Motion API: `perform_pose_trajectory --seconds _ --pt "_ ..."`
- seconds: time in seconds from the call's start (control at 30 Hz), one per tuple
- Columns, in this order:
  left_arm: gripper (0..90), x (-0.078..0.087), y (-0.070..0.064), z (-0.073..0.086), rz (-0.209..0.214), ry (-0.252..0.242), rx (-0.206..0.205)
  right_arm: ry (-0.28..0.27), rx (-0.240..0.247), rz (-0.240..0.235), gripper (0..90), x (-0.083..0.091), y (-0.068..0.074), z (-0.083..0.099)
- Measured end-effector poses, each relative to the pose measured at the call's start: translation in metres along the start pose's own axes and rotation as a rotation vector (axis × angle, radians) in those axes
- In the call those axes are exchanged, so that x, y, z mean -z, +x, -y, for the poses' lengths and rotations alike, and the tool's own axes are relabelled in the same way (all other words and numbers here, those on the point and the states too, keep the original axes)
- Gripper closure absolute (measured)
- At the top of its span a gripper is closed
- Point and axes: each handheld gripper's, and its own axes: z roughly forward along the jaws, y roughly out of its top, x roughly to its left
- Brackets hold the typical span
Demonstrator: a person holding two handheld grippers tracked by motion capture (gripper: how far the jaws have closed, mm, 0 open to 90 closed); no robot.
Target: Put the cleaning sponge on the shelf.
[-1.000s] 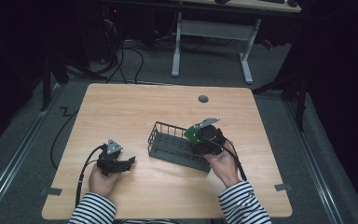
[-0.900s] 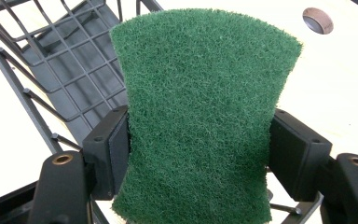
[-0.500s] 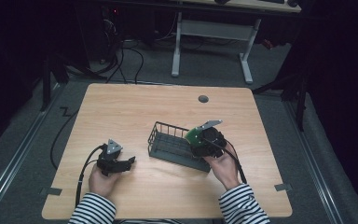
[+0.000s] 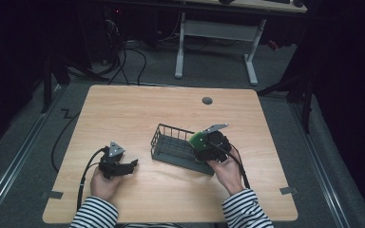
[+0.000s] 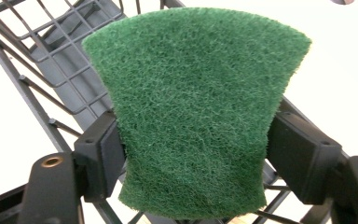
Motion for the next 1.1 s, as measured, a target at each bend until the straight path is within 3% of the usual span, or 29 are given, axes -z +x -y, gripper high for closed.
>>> perform_pose_trajectory --seconds 0.2,0.3,0.67,1.1 --pt "28.5 0.000 0.000 0.000 -0.002 0.000 -0.002 -0.014 -0.043 -0.009 19.2 0.005 -0.005 0.000" --pt "28.5 0.000 -0.001 0.000 -0.005 0.003 -0.008 -0.045 -0.042 -0.006 17.1 0.010 -0.006 0.001" --pt "28.7 0.000 -0.001 0.000 -0.006 0.003 -0.006 -0.147 -0.072 -0.064 15.6 0.031 -0.013 0.008" --pt "28.9 0.000 -0.001 0.000 -0.006 0.003 -0.007 -0.245 -0.127 -0.039 19.1 0.060 -0.036 0.020"
